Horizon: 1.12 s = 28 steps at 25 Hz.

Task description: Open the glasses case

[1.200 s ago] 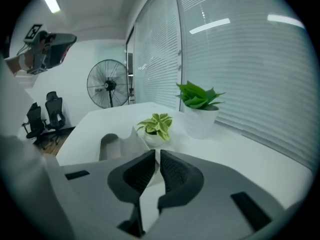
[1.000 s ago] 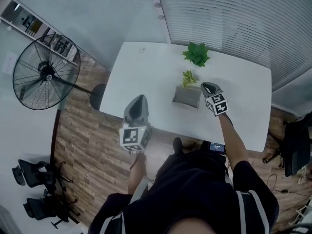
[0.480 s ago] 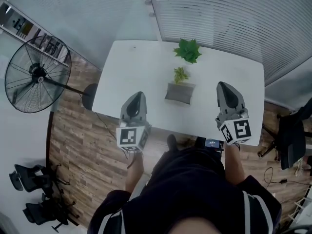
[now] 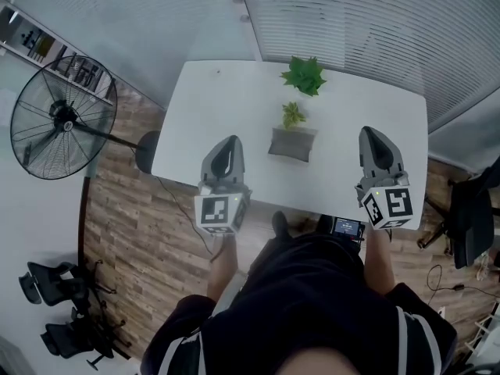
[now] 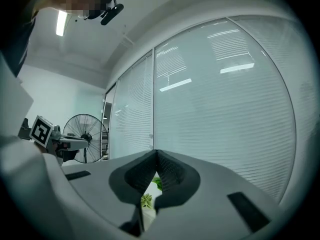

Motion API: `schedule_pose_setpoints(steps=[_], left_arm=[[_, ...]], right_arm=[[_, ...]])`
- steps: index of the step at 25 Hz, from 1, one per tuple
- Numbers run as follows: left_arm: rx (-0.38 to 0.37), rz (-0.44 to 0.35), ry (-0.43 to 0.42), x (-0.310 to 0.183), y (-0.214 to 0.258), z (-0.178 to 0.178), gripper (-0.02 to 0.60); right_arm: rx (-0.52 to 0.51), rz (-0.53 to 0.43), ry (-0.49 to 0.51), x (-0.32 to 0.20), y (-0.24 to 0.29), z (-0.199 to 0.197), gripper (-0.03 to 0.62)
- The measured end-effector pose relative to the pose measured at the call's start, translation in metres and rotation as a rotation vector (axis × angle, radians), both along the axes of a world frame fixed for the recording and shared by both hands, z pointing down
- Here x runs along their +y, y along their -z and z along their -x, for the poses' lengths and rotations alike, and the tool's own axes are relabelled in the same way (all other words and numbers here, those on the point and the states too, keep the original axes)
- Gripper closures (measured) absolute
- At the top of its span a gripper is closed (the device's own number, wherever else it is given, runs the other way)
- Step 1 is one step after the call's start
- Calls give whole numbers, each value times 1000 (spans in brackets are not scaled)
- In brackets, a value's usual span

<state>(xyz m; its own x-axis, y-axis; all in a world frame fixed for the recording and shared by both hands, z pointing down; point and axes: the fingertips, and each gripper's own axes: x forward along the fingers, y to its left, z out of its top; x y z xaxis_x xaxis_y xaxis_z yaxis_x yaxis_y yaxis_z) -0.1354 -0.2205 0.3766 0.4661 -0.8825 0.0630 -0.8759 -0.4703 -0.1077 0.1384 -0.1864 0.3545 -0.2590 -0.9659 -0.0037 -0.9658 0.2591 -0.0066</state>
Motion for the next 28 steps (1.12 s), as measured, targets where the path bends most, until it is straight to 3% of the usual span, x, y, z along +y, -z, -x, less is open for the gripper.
schedule_pose_setpoints(steps=[6, 11, 28], left_arm=[[-4, -41, 16, -1, 14, 8, 581], [14, -13, 22, 1, 14, 9, 581], [6, -24, 52, 5, 14, 11, 581]], right_arm=[[-7, 4, -8, -5, 0, -6, 579], [-2, 5, -9, -3, -1, -7, 579], [-12, 31, 21, 3, -16, 2, 579]])
